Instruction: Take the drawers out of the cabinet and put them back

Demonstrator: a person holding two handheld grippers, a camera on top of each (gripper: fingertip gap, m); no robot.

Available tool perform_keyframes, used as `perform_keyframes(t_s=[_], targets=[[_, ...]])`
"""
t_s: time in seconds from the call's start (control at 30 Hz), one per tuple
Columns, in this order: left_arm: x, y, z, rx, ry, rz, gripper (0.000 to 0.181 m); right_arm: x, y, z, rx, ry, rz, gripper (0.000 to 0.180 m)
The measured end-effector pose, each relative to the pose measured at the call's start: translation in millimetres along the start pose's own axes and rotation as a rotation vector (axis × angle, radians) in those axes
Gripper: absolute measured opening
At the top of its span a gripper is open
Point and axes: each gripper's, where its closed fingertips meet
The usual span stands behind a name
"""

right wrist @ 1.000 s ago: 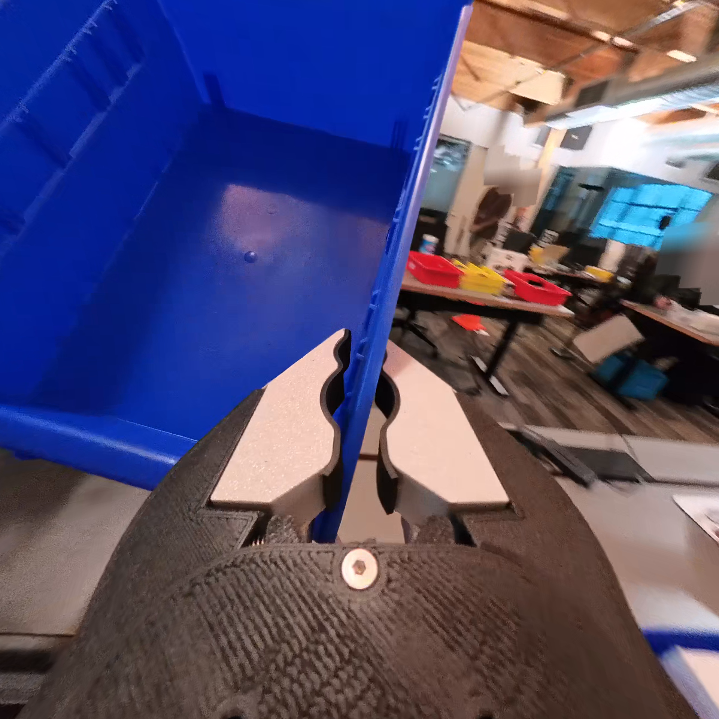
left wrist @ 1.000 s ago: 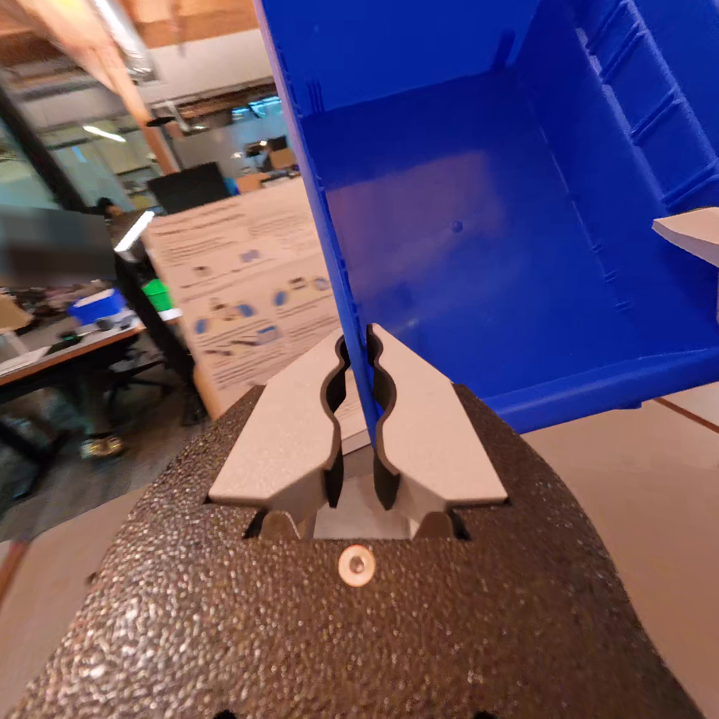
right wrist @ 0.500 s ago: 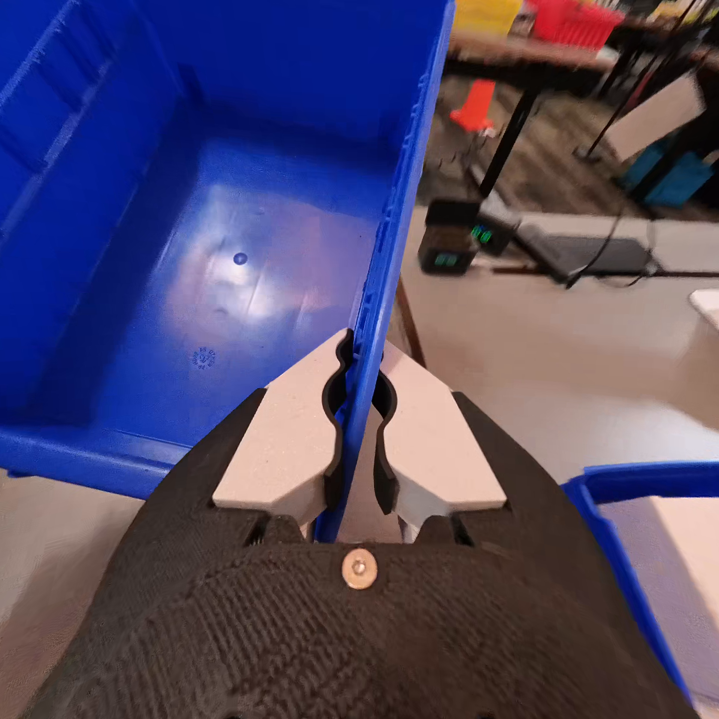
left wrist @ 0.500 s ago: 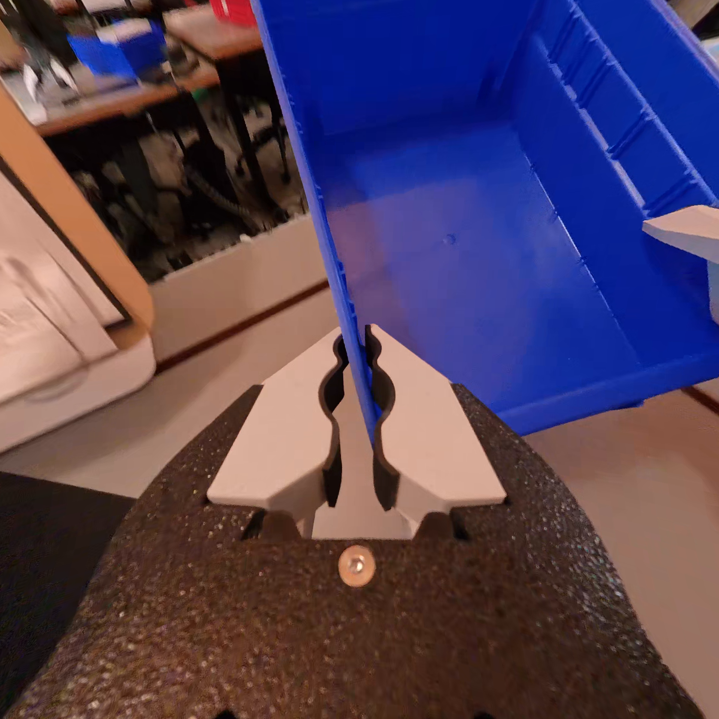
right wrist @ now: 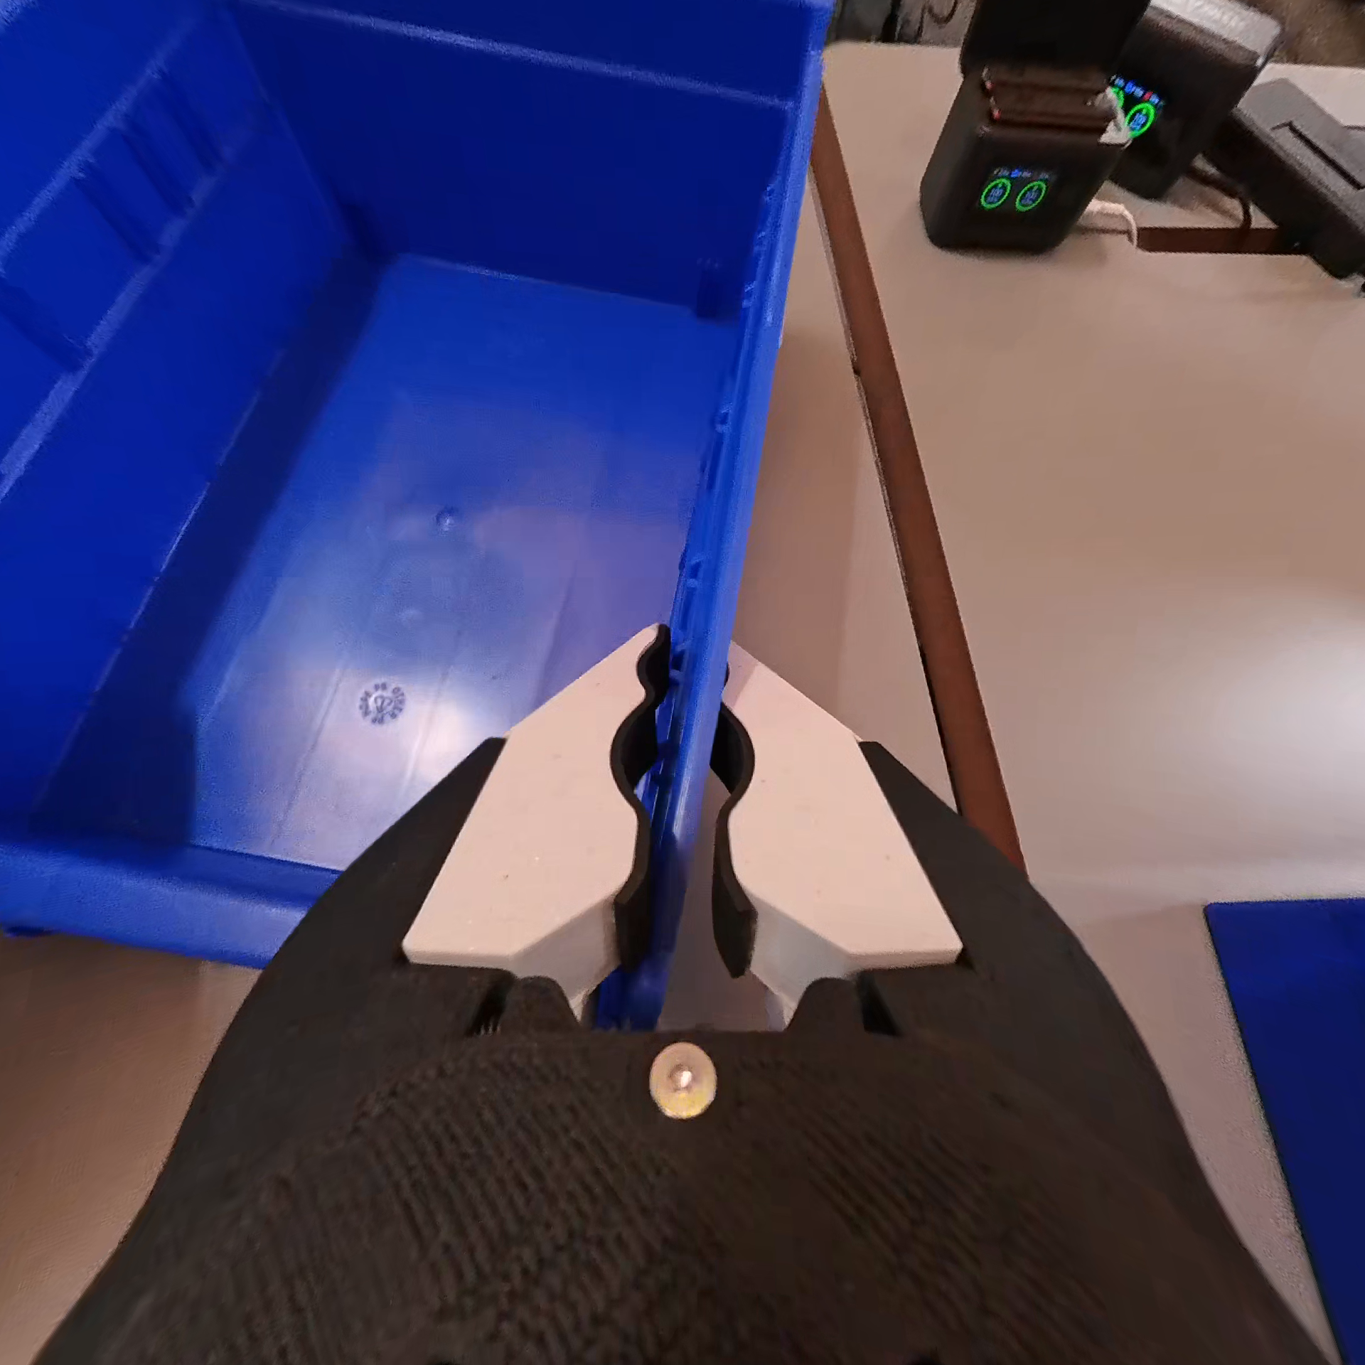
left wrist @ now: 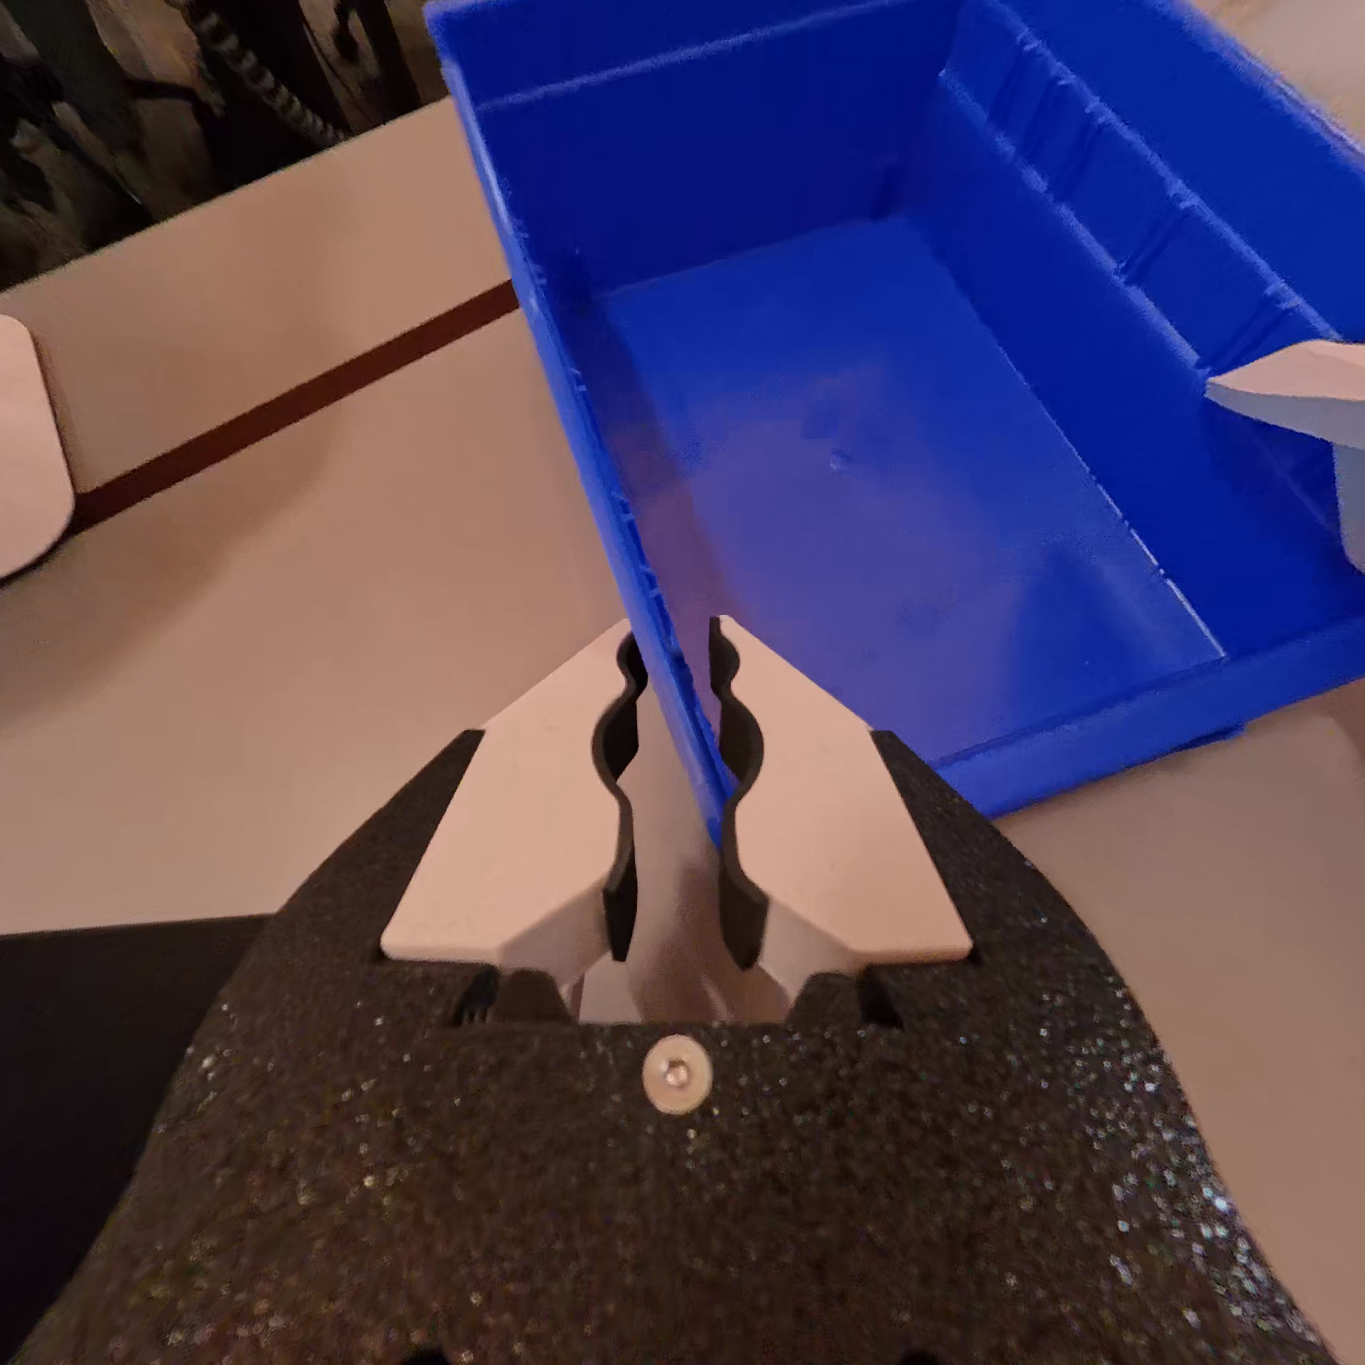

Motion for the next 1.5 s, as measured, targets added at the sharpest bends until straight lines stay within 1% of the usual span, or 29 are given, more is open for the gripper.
perform_keyframes(t_s=[0.07, 0.1, 0.13, 0.17, 0.2, 0.23, 0.27, 0.3, 0.33, 0.4, 0.43, 0.47, 0.5, 0.57, 0.63, 0.7, 0.77, 0.83, 0.87, 0.93, 1.0, 1.07, 1.13, 1.17, 1.2, 1.27, 1.33, 1.4, 1.5], targets=[[-2.1, -0.8, 0.2, 0.073, 0.029, 0.000, 0.019, 1.5, 1.1, -0.1, 0.006, 0.004, 0.027, 0.005], [-6.0, 3.8, -2.0, 0.133, 0.068, 0.016, 0.025, 1.6, 1.6, 1.0, 0.001, 0.000, 0.034, 0.007], [-13.8, 14.8, -5.2, 0.190, 0.122, 0.059, 0.034, 0.8, 6.2, 5.1, -0.007, -0.023, 0.061, 0.018], [-25.2, 28.3, -3.0, 0.233, 0.145, 0.111, 0.041, -1.8, 13.8, 11.4, -0.015, -0.058, 0.098, 0.037], [-39.8, 40.5, 4.8, 0.263, 0.130, 0.154, 0.046, -6.9, 23.1, 18.3, -0.024, -0.091, 0.134, 0.058], [-58.8, 50.9, 13.9, 0.281, 0.100, 0.187, 0.047, -15.3, 32.7, 27.0, -0.036, -0.132, 0.163, 0.076], [-82.6, 58.5, 23.9, 0.290, 0.051, 0.215, 0.046, -27.7, 41.7, 34.7, -0.043, -0.168, 0.182, 0.088], [-111.1, 63.0, 34.7, 0.288, -0.021, 0.246, 0.045, -43.8, 51.7, 39.9, -0.034, -0.197, 0.199, 0.098], [-143.6, 63.9, 45.0, 0.276, -0.107, 0.285, 0.044, -62.5, 64.1, 38.9, -0.018, -0.203, 0.235, 0.103], [-213.6, 56.2, 56.7, 0.245, -0.287, 0.363, 0.050, -101.9, 93.4, 15.8, -0.019, -0.131, 0.361, 0.106], [-247.6, 49.6, 52.5, 0.224, -0.337, 0.397, 0.051, -121.5, 103.9, -2.0, -0.031, -0.088, 0.412, 0.107], [-279.5, 42.5, 41.9, 0.207, -0.356, 0.431, 0.052, -139.8, 110.2, -22.8, -0.051, -0.045, 0.447, 0.108], [-308.9, 35.9, 24.6, 0.193, -0.335, 0.468, 0.051, -156.1, 111.3, -47.2, -0.075, 0.004, 0.465, 0.108], [-362.1, 26.2, -22.1, 0.197, -0.205, 0.558, 0.047, -182.1, 100.5, -103.1, -0.110, 0.112, 0.450, 0.107], [-403.9, 16.0, -75.2, 0.183, -0.051, 0.588, 0.045, -206.4, 86.5, -175.1, -0.123, 0.273, 0.448, 0.106], [-434.0, -3.1, -130.4, 0.111, 0.081, 0.547, 0.052, -228.3, 73.9, -255.0, -0.124, 0.440, 0.457, 0.106], [-461.2, -28.0, -184.2, 0.045, 0.211, 0.500, 0.056, -250.1, 54.7, -344.8, -0.125, 0.650, 0.432, 0.107], [-490.5, -55.8, -237.1, -0.005, 0.358, 0.466, 0.059, -272.3, 24.7, -436.7, -0.159, 0.897, 0.375, 0.108], [-504.8, -71.9, -261.9, -0.026, 0.428, 0.439, 0.059, -280.1, 7.2, -476.0, -0.173, 0.995, 0.321, 0.108], [-533.6, -107.4, -308.7, -0.076, 0.568, 0.365, 0.063, -284.4, -14.5, -537.2, -0.157, 1.067, 0.247, 0.111], [-562.8, -144.2, -349.5, -0.119, 0.700, 0.287, 0.067, -281.3, -23.0, -583.4, -0.148, 1.069, 0.253, 0.112], [-590.4, -187.7, -382.2, -0.162, 0.806, 0.159, 0.071, -277.6, -30.0, -618.8, -0.174, 1.058, 0.242, 0.114], [-617.0, -235.2, -407.2, -0.212, 0.897, 0.006, 0.074, -271.7, -39.7, -645.2, -0.241, 1.037, 0.216, 0.116], [-627.9, -256.7, -415.4, -0.260, 0.927, -0.049, 0.076, -266.9, -42.4, -653.0, -0.265, 1.007, 0.205, 0.105], [-635.1, -274.0, -420.1, -0.321, 0.936, -0.074, 0.078, -263.6, -43.0, -659.9, -0.288, 0.988, 0.212, 0.101], [-635.4, -292.9, -420.1, -0.430, 0.883, -0.046, 0.081, -255.8, -42.7, -668.5, -0.304, 0.947, 0.222, 0.087], [-627.2, -301.2, -414.4, -0.507, 0.804, -0.009, 0.081, -252.0, -43.2, -674.4, -0.284, 0.947, 0.207, 0.078], [-619.0, -313.1, -410.8, -0.545, 0.756, -0.041, 0.079, -246.7, -42.6, -676.7, -0.253, 0.943, 0.190, 0.079], [-608.0, -329.1, -413.6, -0.570, 0.735, -0.101, 0.071, -245.4, -42.4, -677.0, -0.222, 0.965, 0.153, 0.080]])
Point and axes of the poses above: each gripper's, where its closed fingertips meet, x out along the fingers, y out of its top, z = x × y across the jaws, and after that the axes turned 11 degrees about z, right-handed
